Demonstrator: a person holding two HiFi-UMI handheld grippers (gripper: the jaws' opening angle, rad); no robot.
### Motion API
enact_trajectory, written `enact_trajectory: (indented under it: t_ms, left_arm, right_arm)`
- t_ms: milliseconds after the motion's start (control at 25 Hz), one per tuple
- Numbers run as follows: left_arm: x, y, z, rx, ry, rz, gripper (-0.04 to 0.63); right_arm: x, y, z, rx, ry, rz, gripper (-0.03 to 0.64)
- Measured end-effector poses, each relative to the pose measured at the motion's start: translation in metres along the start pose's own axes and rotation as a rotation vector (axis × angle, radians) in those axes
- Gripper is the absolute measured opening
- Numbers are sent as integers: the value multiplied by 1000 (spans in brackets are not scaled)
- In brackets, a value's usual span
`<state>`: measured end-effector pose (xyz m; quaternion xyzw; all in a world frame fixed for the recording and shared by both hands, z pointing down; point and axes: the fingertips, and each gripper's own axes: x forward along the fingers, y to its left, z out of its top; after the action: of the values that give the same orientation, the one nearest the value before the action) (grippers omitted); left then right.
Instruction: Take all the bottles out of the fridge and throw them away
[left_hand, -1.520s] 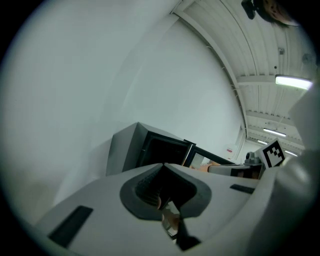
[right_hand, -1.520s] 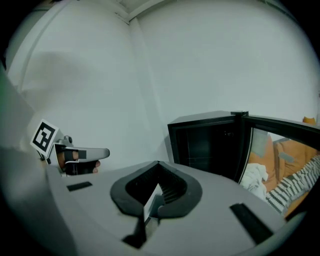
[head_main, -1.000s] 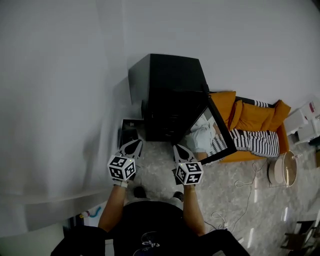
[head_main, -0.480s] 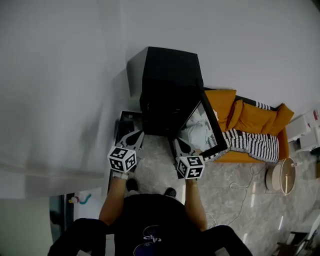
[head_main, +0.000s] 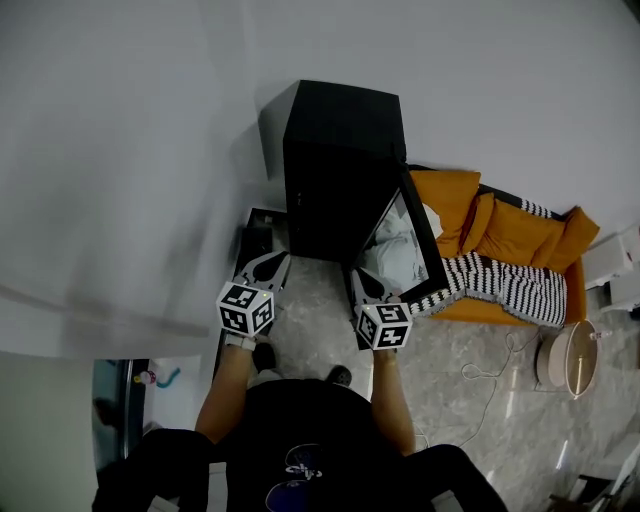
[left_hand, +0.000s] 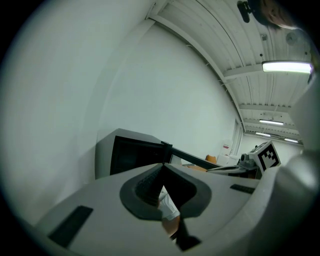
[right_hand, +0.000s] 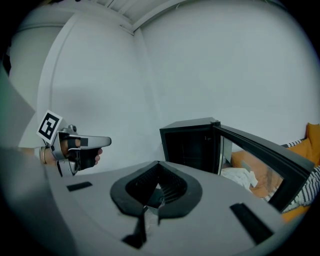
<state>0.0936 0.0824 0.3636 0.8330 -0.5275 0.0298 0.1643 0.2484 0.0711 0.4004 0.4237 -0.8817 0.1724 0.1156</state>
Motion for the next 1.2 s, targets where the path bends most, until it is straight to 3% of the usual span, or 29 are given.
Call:
enact_trajectory:
  t_ms: [1200]
  left_arm:
    - [-22,-7,1,10,-15,72,6]
  right_arm:
    - [-7,14,3,-43,4,80,6]
